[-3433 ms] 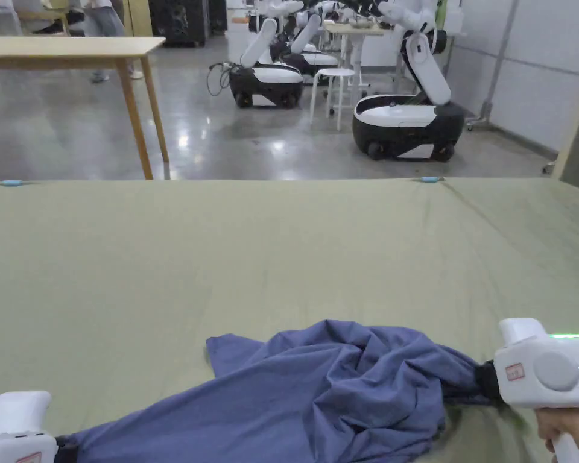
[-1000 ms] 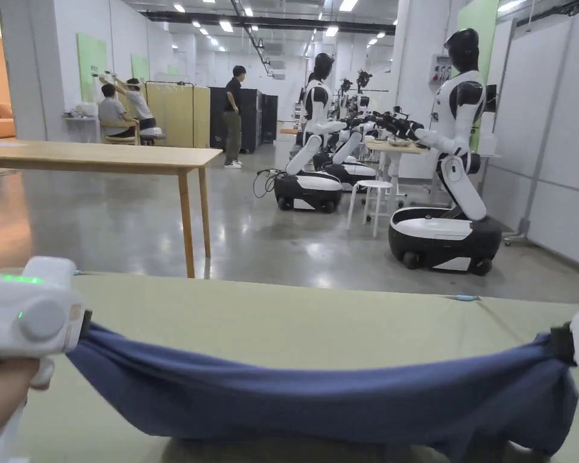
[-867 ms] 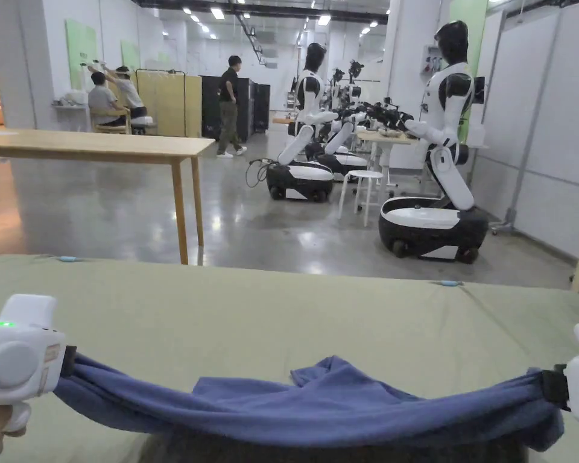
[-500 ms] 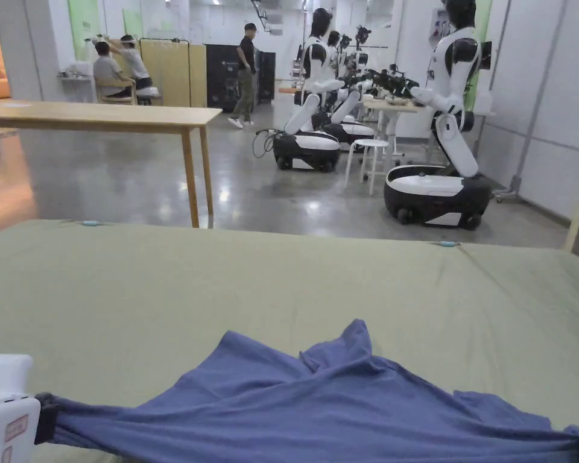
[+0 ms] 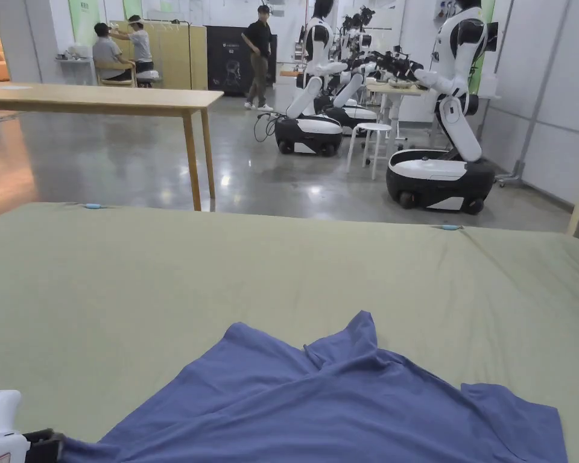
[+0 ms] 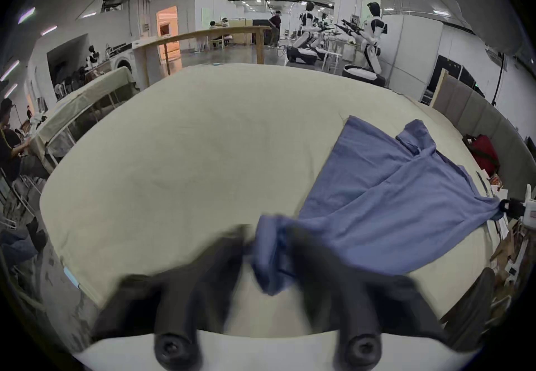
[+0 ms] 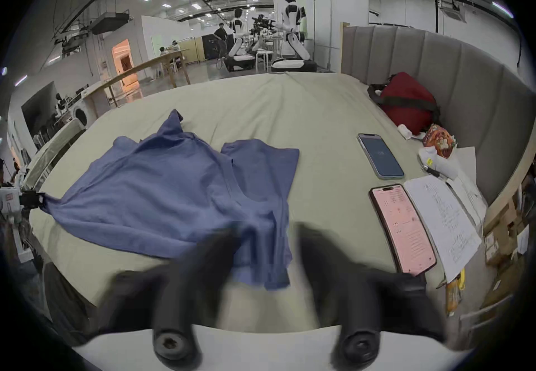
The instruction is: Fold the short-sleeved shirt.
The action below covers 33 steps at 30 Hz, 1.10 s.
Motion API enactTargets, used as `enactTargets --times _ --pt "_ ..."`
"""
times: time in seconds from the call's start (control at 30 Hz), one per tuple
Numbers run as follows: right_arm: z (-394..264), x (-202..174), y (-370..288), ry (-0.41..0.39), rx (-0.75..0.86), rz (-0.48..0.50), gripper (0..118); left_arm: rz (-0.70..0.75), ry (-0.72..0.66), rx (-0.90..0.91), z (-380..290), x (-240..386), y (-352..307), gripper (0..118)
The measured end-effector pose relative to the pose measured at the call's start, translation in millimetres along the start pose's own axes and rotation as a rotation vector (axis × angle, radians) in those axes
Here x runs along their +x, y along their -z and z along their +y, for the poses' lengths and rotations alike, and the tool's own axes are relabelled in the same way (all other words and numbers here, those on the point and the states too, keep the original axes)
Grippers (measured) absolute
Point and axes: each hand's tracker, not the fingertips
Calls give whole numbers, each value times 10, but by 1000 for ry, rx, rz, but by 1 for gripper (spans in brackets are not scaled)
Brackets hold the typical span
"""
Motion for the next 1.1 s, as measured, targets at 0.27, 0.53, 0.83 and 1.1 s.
enactTargets --times 0.27,0.53,0.83,1.1 --pt "-121 -198 -30 -25 27 -38 111 33 -18 53 -146 34 -99 92" --pt "-359 -952 -359 -33 159 30 0 100 11 133 -450 104 -416 3" --pt "-693 -1872 -551 -126 198 106 0 89 -11 74 -522 -126 -185 3" --pt "-810 -2152 -491 -161 147 160 0 113 9 -13 -269 -347 351 115"
